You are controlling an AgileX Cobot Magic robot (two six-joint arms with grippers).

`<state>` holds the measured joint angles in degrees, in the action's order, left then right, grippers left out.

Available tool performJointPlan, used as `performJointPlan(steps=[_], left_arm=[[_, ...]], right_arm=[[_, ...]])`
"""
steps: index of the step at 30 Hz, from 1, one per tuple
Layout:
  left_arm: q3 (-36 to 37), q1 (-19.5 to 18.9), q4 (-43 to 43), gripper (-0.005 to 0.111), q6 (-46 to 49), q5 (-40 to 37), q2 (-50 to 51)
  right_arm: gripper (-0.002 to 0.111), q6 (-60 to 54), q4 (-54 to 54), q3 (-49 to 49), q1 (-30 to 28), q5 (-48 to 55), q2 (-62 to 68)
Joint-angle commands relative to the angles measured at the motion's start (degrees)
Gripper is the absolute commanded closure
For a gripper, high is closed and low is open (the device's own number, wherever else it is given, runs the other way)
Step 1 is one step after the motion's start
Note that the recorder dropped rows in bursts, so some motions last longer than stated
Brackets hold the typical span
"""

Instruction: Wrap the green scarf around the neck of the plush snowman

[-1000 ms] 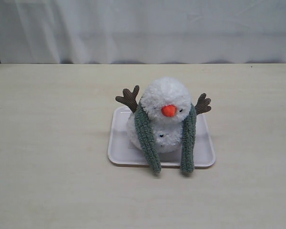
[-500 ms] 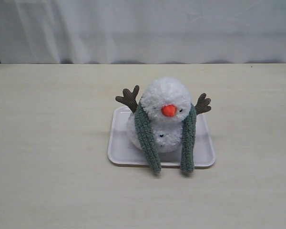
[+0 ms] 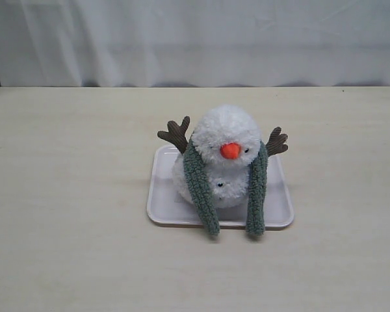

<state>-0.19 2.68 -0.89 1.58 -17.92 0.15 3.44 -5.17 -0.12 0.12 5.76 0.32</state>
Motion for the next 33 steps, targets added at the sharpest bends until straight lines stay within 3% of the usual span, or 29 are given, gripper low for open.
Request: performJointPlan(steps=[1,11,16,33], left_arm=[[0.2,0.1,0.1,0.107,-0.2,0.4,-0.2],[0.2,0.1,0.1,0.107,-0.2,0.4,-0.2],[0.2,0.1,0.1,0.107,-0.2,0.4,-0.2],[0.2,0.1,0.1,0.107,-0.2,0.4,-0.2]], right_arm=[[0.104,-1.8,-1.0,0.1,-0.4,0.3,-0.3],[0.104,-1.7,-1.0,0.1,-0.4,1.2,-0.3],[0.104,-1.7,-1.0,0.1,-0.4,14.7,-0.3],[0.104,-4.5,-2.5,0.1,-0.4,15.6,-0.3]])
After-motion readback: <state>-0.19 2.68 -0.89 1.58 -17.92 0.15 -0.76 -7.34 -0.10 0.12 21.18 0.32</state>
